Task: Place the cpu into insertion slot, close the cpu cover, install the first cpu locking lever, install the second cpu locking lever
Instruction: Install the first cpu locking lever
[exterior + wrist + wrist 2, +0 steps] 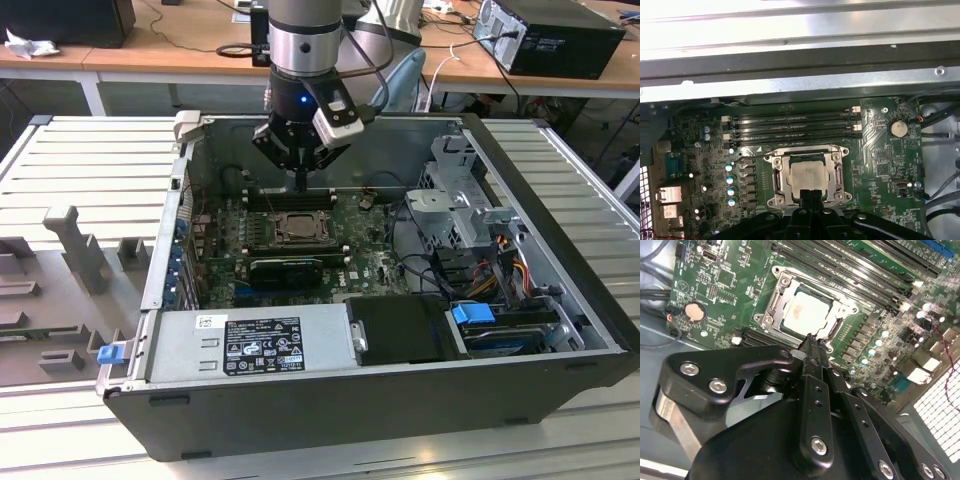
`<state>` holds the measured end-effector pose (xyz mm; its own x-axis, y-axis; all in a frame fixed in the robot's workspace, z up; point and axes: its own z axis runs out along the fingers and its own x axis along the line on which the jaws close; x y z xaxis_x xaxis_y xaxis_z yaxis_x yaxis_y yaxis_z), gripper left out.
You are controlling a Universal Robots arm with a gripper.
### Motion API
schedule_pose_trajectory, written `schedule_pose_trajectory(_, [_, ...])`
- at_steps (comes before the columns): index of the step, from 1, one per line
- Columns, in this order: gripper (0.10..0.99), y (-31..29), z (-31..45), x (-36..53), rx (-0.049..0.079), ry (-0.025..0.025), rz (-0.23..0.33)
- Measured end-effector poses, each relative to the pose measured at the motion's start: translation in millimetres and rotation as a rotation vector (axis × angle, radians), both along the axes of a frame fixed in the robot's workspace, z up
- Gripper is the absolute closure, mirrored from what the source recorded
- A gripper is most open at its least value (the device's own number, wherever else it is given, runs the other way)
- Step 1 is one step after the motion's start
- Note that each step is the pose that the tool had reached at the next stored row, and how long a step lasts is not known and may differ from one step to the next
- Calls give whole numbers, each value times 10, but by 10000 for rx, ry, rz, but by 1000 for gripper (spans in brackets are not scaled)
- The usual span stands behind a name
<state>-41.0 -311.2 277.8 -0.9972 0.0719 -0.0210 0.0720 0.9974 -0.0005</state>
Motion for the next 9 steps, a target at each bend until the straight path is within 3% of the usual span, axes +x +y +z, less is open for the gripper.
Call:
schedule_pose_trajectory(3, [980,0,-3,-11,3,-1,521])
schedule_pose_trajectory(9, [980,0,-4,-116,21,0,579])
